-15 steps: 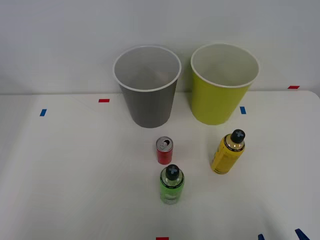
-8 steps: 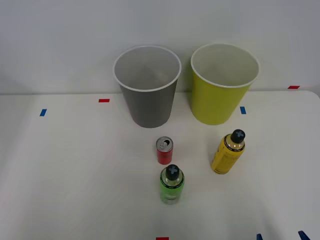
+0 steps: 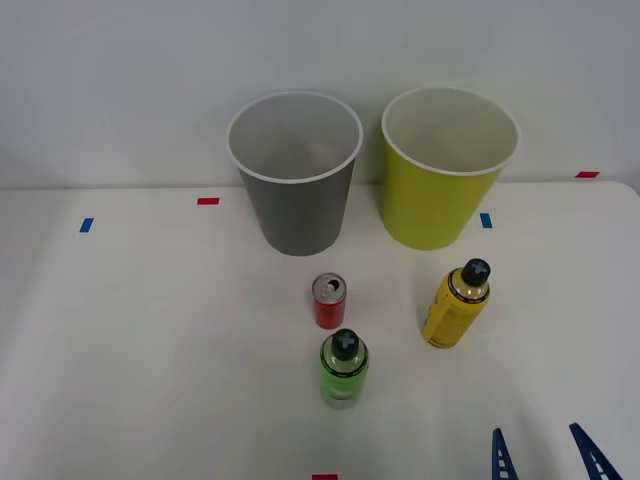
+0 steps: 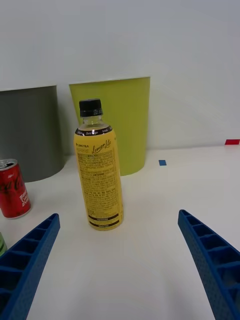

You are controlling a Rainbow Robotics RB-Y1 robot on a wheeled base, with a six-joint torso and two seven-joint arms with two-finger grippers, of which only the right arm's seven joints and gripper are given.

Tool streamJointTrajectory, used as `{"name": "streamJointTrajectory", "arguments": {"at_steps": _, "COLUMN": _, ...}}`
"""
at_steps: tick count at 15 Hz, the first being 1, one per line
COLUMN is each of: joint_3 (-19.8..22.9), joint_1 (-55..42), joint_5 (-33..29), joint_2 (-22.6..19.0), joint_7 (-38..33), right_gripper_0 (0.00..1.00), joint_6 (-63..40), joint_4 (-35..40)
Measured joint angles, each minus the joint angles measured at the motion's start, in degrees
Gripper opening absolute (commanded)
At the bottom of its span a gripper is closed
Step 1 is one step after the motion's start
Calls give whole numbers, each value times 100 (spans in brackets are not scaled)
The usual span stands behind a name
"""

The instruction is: Put cans in the gray bin, plastic bottles in the light green bin

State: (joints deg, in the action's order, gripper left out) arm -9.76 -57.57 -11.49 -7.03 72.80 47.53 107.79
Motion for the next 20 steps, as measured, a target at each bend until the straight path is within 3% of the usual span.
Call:
{"name": "streamJointTrajectory", "arguments": {"at_steps": 10, "joint_3": -339, "joint_1": 1291, "joint_5": 144, "joint_2": 29, "joint_7": 31, "right_gripper_0": 82, "joint_6": -1247, "joint_4": -33}}
{"name": "streamJointTrajectory", "arguments": {"at_steps": 15, "joint_3": -436, "joint_1": 2251, "joint_5": 482, "joint_2": 149, "joint_7": 264, "right_gripper_0": 82, "joint_6": -1044, "joint_4": -779}}
{"name": "streamJointTrajectory", "arguments": {"at_steps": 20, "joint_3": -260, "joint_1": 3137, "joint_5": 687, "joint_2": 366, "joint_7": 458, "right_gripper_0": 82, "joint_6": -1082, "joint_4": -1482}}
